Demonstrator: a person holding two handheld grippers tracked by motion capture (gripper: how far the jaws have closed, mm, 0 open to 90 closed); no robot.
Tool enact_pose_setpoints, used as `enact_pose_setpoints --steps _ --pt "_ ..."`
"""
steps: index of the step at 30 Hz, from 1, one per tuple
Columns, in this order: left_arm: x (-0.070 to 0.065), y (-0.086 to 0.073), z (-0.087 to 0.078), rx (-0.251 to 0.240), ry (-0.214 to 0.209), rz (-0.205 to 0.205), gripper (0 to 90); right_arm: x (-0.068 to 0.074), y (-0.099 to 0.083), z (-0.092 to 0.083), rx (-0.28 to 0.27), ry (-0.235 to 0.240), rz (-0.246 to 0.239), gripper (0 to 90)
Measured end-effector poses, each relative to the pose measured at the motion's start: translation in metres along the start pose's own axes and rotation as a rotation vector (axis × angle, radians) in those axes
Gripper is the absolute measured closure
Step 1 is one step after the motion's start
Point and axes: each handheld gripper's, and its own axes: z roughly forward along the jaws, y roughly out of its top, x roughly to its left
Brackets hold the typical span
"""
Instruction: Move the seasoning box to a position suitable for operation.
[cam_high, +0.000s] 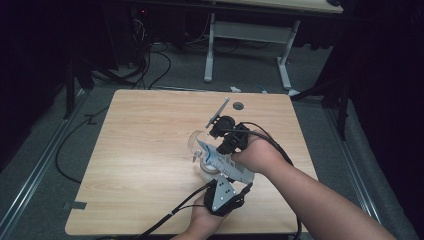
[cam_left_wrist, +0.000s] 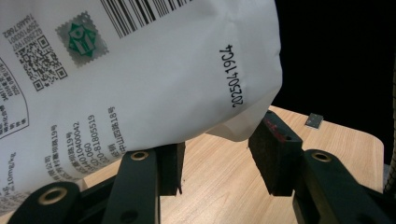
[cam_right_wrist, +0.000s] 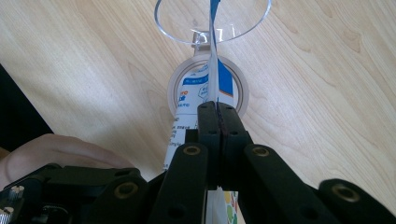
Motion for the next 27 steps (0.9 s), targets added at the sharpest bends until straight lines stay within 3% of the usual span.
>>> enact_pose_setpoints --steps 27 --pt "0.0001 -0.0009 0.0 -0.001 0.001 0.003 57.2 0.0008 0.0015 0.0027 0.0 0.0 -0.004 90.0"
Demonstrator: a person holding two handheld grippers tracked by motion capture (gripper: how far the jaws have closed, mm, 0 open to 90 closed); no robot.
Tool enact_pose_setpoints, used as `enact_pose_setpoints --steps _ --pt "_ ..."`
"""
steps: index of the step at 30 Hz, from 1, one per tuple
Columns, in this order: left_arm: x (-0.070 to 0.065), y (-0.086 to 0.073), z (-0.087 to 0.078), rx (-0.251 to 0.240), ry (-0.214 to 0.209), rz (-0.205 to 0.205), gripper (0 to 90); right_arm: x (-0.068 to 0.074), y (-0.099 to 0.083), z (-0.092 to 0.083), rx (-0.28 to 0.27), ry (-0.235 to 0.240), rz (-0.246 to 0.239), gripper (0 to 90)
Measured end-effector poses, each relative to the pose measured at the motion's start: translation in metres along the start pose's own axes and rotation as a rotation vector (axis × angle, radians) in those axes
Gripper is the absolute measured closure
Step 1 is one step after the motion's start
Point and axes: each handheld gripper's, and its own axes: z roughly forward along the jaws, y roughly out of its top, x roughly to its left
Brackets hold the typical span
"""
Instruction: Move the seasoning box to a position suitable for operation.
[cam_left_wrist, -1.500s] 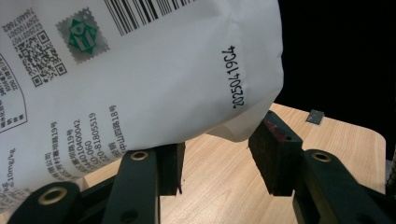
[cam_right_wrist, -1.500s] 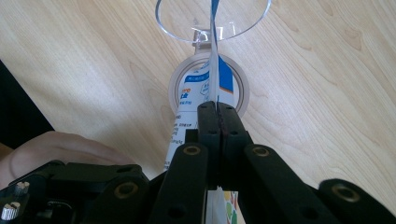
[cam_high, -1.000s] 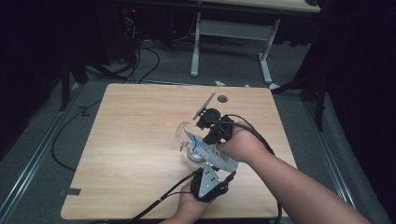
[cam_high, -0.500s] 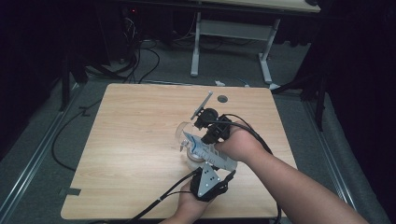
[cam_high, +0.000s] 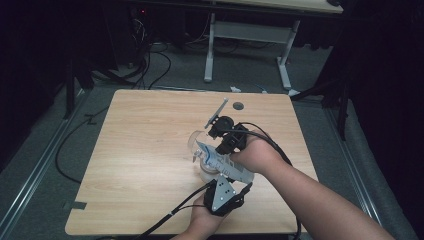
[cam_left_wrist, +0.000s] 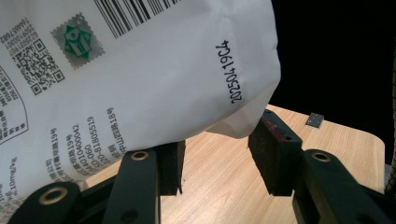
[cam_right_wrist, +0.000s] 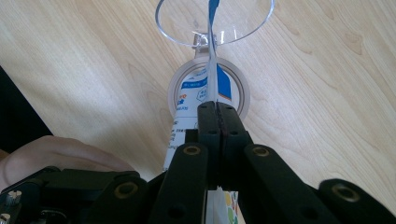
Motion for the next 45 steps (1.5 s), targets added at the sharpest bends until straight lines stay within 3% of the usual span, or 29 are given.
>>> enact_pose_setpoints --steps 26,45 --pt "-0.001 -0.003 0.0 0.005 -0.004 0.013 57.2 -0.001 -0.003 0.001 0.002 0.002 -0.001 90.0" --pt "-0.003 -0.023 -0.003 0.036 -0.015 0.04 57.1 0.0 -0.015 0.0 0.004 0.009 0.01 90.0"
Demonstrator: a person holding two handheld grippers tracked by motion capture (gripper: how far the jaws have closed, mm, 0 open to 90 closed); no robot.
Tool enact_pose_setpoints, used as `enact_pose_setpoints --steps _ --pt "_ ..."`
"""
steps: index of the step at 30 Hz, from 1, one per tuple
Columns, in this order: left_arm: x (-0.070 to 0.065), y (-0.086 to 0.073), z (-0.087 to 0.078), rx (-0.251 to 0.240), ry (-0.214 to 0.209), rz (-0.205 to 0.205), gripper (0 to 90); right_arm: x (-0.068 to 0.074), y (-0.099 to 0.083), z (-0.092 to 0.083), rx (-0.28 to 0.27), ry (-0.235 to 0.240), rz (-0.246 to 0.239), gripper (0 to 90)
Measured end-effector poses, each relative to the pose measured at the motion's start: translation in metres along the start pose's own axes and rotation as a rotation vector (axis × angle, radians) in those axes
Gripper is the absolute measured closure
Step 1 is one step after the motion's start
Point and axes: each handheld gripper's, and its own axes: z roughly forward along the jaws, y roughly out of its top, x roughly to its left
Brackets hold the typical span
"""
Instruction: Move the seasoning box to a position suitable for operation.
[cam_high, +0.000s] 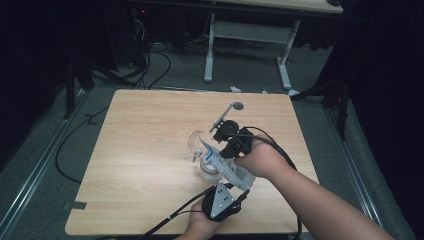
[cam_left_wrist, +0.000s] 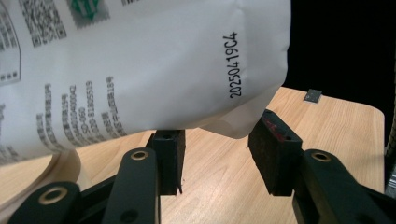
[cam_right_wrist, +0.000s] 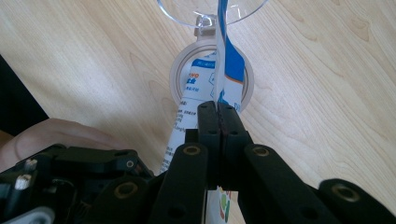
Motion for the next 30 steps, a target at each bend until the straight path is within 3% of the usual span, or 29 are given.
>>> enact_pose_setpoints --steps 30 --pt "0.011 -0.023 -0.001 0.089 0.007 -0.04 57.4 0.003 -0.007 0.001 0.02 0.011 0.015 90.0"
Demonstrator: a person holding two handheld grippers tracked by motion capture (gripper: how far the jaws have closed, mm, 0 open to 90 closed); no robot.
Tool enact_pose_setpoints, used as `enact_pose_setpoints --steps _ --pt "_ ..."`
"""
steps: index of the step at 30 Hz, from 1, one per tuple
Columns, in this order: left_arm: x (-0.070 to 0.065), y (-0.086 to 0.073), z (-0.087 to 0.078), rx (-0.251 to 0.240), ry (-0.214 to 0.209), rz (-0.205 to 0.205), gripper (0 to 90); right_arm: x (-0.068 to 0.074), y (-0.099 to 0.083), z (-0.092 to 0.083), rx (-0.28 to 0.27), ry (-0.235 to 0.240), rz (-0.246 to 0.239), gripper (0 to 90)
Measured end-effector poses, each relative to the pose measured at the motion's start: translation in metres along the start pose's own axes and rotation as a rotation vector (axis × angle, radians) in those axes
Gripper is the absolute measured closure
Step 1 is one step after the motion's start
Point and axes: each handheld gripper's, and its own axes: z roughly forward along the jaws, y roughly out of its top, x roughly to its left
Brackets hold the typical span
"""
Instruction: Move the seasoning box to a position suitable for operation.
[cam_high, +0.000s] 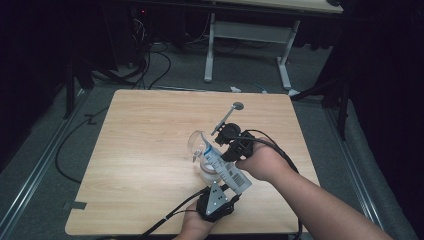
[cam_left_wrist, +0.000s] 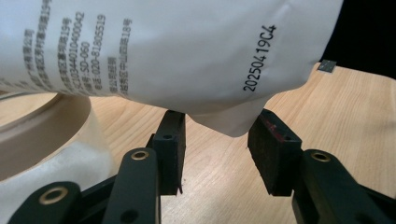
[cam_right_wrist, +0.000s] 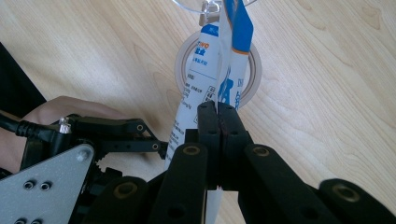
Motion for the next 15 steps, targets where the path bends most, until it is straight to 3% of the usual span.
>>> enact_pose_setpoints --steps 15 --pt "0.0048 -0.007 0.0015 0.028 0.004 -0.021 57.8 -0.0009 -0.003 -0.0013 -0.002 0.005 0.004 90.0"
